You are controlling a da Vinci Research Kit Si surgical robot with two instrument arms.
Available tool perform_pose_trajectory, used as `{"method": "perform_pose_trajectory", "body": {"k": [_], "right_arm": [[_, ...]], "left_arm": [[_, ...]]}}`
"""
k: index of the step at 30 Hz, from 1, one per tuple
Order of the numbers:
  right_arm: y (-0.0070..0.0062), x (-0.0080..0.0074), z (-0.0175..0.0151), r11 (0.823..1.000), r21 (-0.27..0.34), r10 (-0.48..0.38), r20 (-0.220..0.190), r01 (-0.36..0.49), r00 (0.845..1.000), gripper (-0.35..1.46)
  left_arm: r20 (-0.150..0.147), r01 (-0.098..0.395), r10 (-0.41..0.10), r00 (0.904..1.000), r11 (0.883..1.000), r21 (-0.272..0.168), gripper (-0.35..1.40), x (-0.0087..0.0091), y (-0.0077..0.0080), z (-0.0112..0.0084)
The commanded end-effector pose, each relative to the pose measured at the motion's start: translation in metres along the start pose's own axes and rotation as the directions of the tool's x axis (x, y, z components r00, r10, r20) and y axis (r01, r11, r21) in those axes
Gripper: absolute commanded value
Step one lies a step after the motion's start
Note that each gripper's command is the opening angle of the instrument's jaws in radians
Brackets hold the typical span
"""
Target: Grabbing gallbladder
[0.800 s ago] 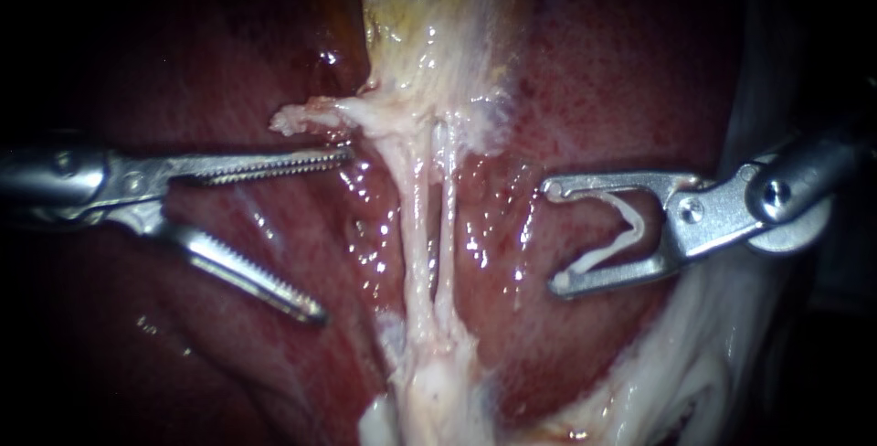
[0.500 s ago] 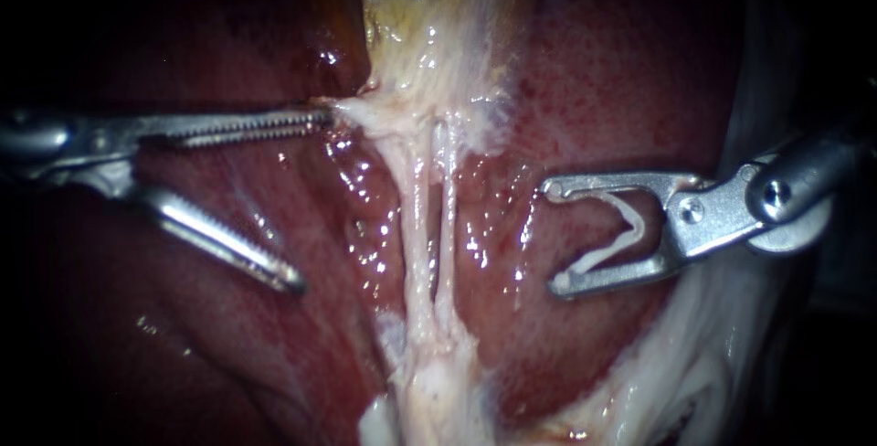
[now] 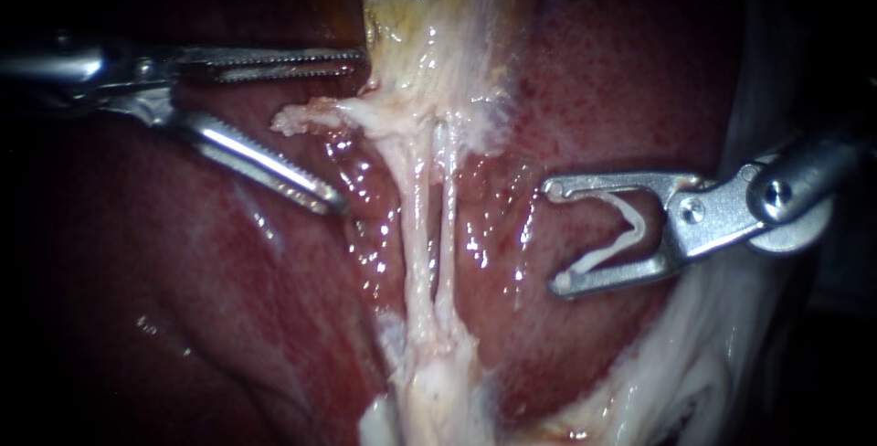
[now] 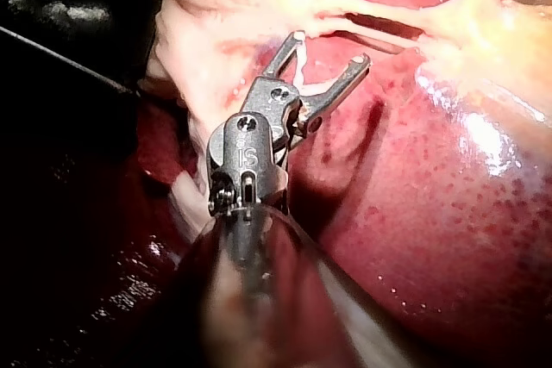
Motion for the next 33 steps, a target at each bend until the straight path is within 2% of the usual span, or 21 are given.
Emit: {"method": "perform_pose_trajectory", "body": {"k": [1, 4, 7, 11, 13, 14, 23, 27, 31, 33], "right_arm": [[0.0, 0.0, 0.0, 1.0, 0.0, 0.0, 0.0, 0.0, 1.0, 0.5], [0.0, 0.0, 0.0001, 1.0, 0.0, 0.0, 0.0, 0.0, 1.0, 0.5], [0.0, 0.0, 0.0001, 1.0, 0.0, 0.0, 0.0, 0.0, 1.0, 0.5], [0.0, 0.0, 0.0001, 1.0, 0.0, 0.0, 0.0, 0.0, 1.0, 0.5], [0.0, 0.0, 0.0001, 1.0, 0.0, 0.0, 0.0, 0.0, 1.0, 0.5], [0.0, 0.0, 0.0001, 1.0, 0.0, 0.0, 0.0, 0.0, 1.0, 0.5], [0.0, 0.0, 0.0001, 1.0, 0.0, 0.0, 0.0, 0.0, 1.0, 0.5], [0.0, 0.0, 0.0001, 1.0, 0.0, 0.0, 0.0, 0.0, 1.0, 0.5], [0.0, 0.0, 0.0001, 1.0, 0.0, 0.0, 0.0, 0.0, 1.0, 0.5], [0.0, 0.0, 0.0001, 1.0, 0.0, 0.0, 0.0, 0.0, 1.0, 0.5]], "left_arm": [[0.009, 0.012, -0.012, 0.9999, 1.0, 0.0, 0.57, -0.0004, 0.0, 0.0001], [0.033, 0.047, -0.047, 0.9983, 0.999, 0.0, 0.56, -0.0015, -0.0003, 0.0001], [0.046, 0.09, -0.09, 0.9948, 0.996, 0.017, 0.36, -0.0023, -0.0005, 0.0], [0.047, 0.141, -0.144, 0.9885, 0.988, 0.057, -0.01, -0.0027, -0.0006, -0.0008], [0.048, 0.161, -0.164, 0.9852, 0.985, 0.066, -0.3, -0.0025, -0.0005, -0.0012], [0.046, 0.175, -0.179, 0.9829, 0.982, 0.076, -0.35, -0.0022, -0.0004, -0.0015], [0.035, 0.231, -0.237, 0.9709, 0.965, 0.123, -0.35, -0.0001, 0.0011, -0.0033], [0.031, 0.247, -0.254, 0.9667, 0.958, 0.142, -0.35, 0.002, 0.0015, -0.0053], [0.029, 0.276, -0.285, 0.9581, 0.947, 0.167, -0.35, 0.0043, 0.0011, -0.0079], [0.028, 0.287, -0.296, 0.9547, 0.942, 0.176, -0.35, 0.0049, 0.0009, -0.0089]]}}
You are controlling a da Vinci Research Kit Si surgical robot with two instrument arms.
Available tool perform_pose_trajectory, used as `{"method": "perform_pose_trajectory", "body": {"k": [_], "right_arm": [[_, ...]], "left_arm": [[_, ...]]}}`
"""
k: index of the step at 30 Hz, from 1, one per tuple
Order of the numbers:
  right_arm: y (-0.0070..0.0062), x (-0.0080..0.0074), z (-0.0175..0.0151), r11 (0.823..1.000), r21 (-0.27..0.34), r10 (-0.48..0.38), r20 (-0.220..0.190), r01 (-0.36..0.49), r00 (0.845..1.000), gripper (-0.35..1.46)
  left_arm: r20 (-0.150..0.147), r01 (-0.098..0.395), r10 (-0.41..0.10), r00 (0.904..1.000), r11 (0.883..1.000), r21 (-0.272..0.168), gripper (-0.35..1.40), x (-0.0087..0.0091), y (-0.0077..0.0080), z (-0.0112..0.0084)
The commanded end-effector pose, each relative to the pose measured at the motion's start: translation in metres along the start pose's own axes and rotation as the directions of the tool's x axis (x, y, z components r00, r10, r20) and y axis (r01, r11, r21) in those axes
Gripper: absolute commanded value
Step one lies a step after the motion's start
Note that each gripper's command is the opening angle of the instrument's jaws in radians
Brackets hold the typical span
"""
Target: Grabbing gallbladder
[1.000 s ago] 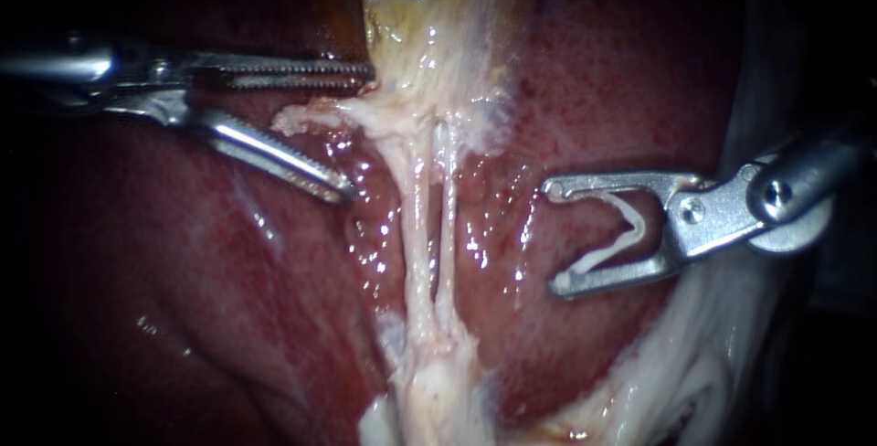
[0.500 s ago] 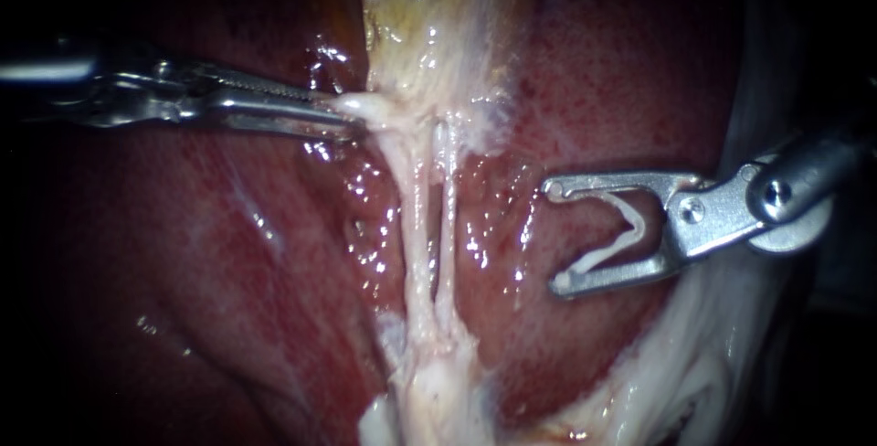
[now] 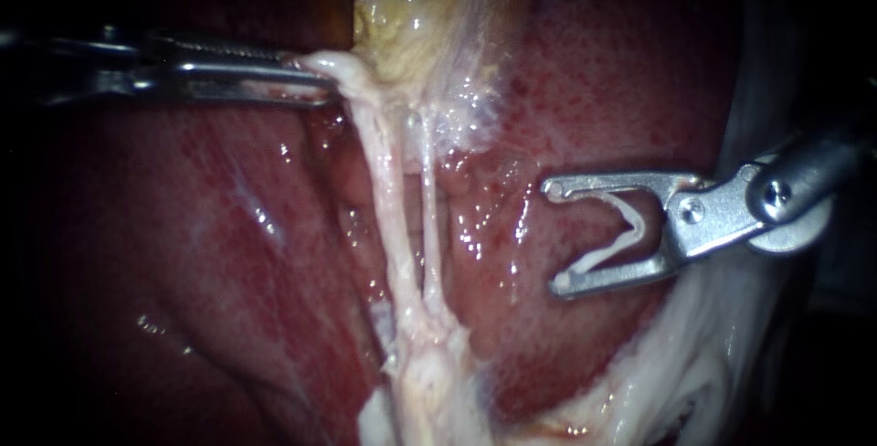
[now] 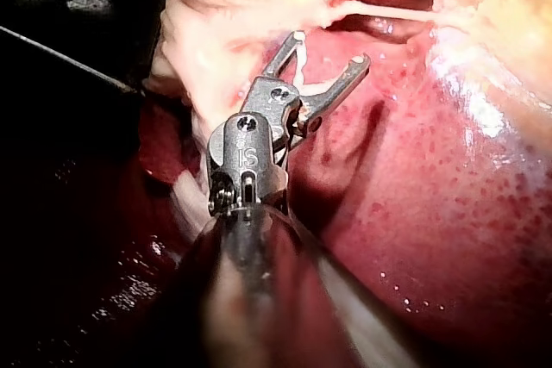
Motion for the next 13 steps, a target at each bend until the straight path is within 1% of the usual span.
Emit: {"method": "perform_pose_trajectory", "body": {"k": [1, 6, 13], "right_arm": [[0.0, 0.0, 0.0, 1.0, 0.0, 0.0, 0.0, 0.0, 1.0, 0.5], [0.0, 0.0, 0.0, 1.0, 0.0, 0.0, 0.0, 0.0, 1.0, 0.5], [0.0, 0.0, 0.0, 1.0, 0.0, 0.0, 0.0, 0.0, 1.0, 0.5]], "left_arm": [[0.0, 0.002, -0.002, 1.0, 1.0, 0.004, -0.35, 0.0001, -0.0002, -0.0005], [-0.001, 0.01, -0.01, 0.9999, 0.999, 0.031, -0.35, 0.0, -0.0004, -0.0008], [-0.001, 0.014, -0.014, 0.9999, 1.0, 0.027, -0.35, -0.0001, -0.0003, -0.0006]]}}
